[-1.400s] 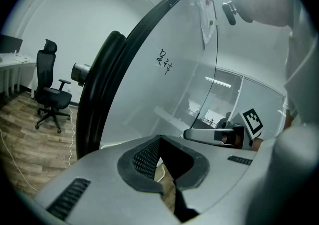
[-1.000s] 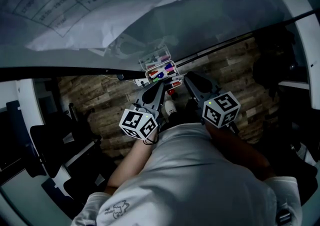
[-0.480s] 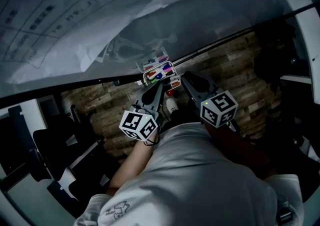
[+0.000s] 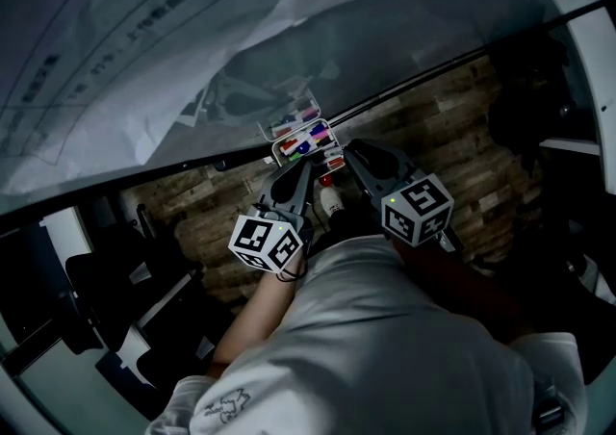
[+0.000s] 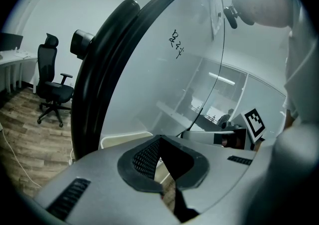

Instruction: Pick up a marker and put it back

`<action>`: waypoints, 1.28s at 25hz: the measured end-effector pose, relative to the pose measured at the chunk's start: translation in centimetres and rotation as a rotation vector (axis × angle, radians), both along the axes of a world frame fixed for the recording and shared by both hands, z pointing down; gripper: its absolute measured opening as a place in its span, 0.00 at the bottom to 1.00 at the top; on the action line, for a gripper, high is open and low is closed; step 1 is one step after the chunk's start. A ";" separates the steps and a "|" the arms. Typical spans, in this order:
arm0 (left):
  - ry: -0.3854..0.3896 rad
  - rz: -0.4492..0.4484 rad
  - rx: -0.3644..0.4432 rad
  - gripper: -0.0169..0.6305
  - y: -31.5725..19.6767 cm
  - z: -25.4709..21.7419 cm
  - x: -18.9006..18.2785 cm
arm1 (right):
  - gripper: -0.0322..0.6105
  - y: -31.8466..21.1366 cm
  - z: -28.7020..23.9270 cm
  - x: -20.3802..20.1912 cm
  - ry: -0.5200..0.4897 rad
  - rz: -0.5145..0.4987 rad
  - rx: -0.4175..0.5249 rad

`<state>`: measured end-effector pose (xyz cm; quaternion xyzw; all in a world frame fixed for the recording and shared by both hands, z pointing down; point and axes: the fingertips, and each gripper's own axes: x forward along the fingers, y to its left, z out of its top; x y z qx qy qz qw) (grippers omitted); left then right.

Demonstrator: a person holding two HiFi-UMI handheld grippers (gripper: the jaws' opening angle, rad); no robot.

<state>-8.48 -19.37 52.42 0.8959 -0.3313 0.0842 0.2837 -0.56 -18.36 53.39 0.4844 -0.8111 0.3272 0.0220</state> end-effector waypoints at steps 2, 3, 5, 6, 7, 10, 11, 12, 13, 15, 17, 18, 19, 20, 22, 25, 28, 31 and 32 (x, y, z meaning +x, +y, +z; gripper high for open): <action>0.000 0.001 0.001 0.03 -0.1 0.0 0.0 | 0.17 0.0 0.1 -0.1 0.001 -0.002 -0.001; -0.002 0.001 0.002 0.03 0.0 0.0 0.0 | 0.17 0.0 0.1 -0.1 0.000 -0.002 -0.001; -0.005 0.000 0.004 0.03 0.0 0.0 0.0 | 0.17 0.1 0.2 -0.1 -0.003 -0.001 -0.006; -0.006 -0.002 0.003 0.03 0.1 0.1 0.0 | 0.17 0.1 0.2 -0.1 -0.005 0.000 -0.011; -0.006 -0.003 0.001 0.03 0.1 0.1 0.0 | 0.17 0.1 0.3 -0.1 -0.005 0.000 -0.014; -0.007 -0.006 -0.002 0.03 0.0 0.2 -0.1 | 0.17 0.0 0.4 -0.1 -0.009 -0.001 -0.015; -0.007 -0.007 -0.002 0.03 0.0 0.3 -0.1 | 0.17 0.0 0.5 -0.1 -0.011 -0.002 -0.016; -0.007 -0.007 -0.003 0.03 0.0 0.3 -0.2 | 0.17 0.0 0.6 -0.2 -0.012 -0.003 -0.018; -0.006 -0.009 -0.004 0.03 0.0 0.3 -0.2 | 0.17 0.0 0.6 -0.2 -0.014 -0.005 -0.018; -0.006 -0.010 -0.004 0.03 0.1 0.3 -0.3 | 0.17 0.0 0.5 -0.3 -0.019 -0.010 -0.014; -0.006 -0.011 -0.004 0.03 0.1 0.2 -0.3 | 0.17 0.0 0.3 -0.4 -0.025 -0.014 -0.008; -0.005 -0.010 -0.004 0.03 0.1 0.2 -0.3 | 0.17 0.0 0.2 -0.4 -0.028 -0.016 -0.005; -0.005 -0.010 -0.005 0.03 0.1 0.3 -0.3 | 0.17 0.0 0.2 -0.5 -0.029 -0.018 -0.004; -0.005 -0.010 -0.007 0.03 0.1 0.3 -0.3 | 0.17 0.0 0.3 -0.5 -0.031 -0.019 -0.004; -0.007 -0.009 -0.011 0.03 0.2 0.4 -0.4 | 0.17 0.0 0.3 -0.6 -0.034 -0.019 -0.004; -0.006 -0.008 -0.007 0.03 0.4 0.2 -0.5 | 0.17 0.1 0.0 -0.6 -0.034 -0.016 0.001; -0.005 -0.006 -0.003 0.03 0.5 0.0 -0.6 | 0.17 0.2 -0.3 -0.6 -0.032 -0.010 0.010; -0.003 -0.005 0.002 0.03 0.8 -0.3 -0.8 | 0.17 0.3 -0.7 -0.6 -0.028 0.000 0.021; -0.002 -0.005 0.006 0.03 0.8 -0.4 -0.9 | 0.17 0.3 -0.9 -0.6 -0.024 0.004 0.028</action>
